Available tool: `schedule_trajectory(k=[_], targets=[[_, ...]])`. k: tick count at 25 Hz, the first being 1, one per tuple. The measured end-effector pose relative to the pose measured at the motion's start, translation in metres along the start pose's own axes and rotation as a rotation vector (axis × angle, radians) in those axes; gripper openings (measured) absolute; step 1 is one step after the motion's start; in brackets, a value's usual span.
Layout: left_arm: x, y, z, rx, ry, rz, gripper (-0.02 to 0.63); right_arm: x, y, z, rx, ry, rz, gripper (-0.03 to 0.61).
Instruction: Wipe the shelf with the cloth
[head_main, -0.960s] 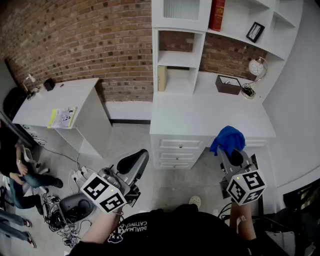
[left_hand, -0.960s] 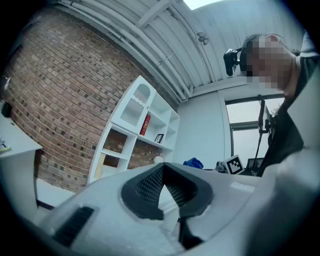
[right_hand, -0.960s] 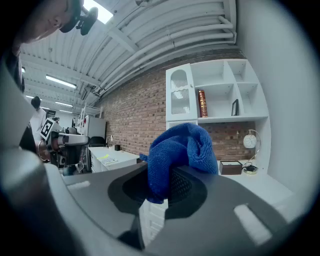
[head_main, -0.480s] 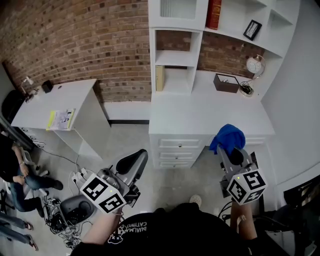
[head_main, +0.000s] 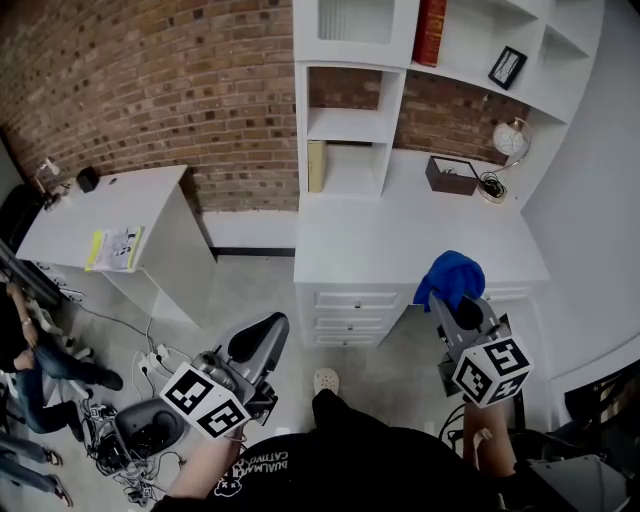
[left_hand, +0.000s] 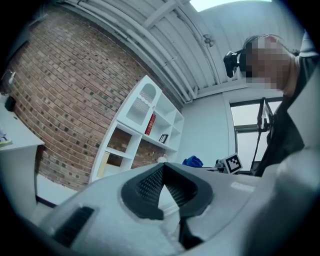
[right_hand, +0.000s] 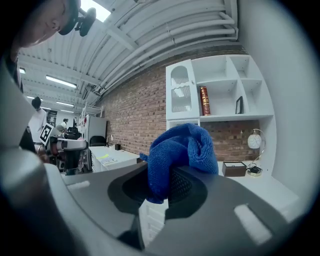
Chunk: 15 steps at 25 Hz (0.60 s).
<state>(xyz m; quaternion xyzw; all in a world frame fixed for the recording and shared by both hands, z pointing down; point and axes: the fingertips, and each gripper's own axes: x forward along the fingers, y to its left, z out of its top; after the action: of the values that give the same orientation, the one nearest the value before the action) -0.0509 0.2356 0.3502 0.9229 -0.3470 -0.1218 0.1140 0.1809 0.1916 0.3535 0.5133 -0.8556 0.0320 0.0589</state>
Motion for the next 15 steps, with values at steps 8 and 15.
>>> schedule_trajectory(k=[8, 15], targets=[[0.029, 0.065, 0.020, 0.056, 0.010, 0.071, -0.002, 0.093, -0.023, 0.006, 0.014, -0.023, 0.060, 0.061], [0.093, 0.129, 0.051, 0.046, -0.037, 0.074, -0.002, 0.190, -0.062, 0.029, 0.028, -0.057, 0.113, 0.061]])
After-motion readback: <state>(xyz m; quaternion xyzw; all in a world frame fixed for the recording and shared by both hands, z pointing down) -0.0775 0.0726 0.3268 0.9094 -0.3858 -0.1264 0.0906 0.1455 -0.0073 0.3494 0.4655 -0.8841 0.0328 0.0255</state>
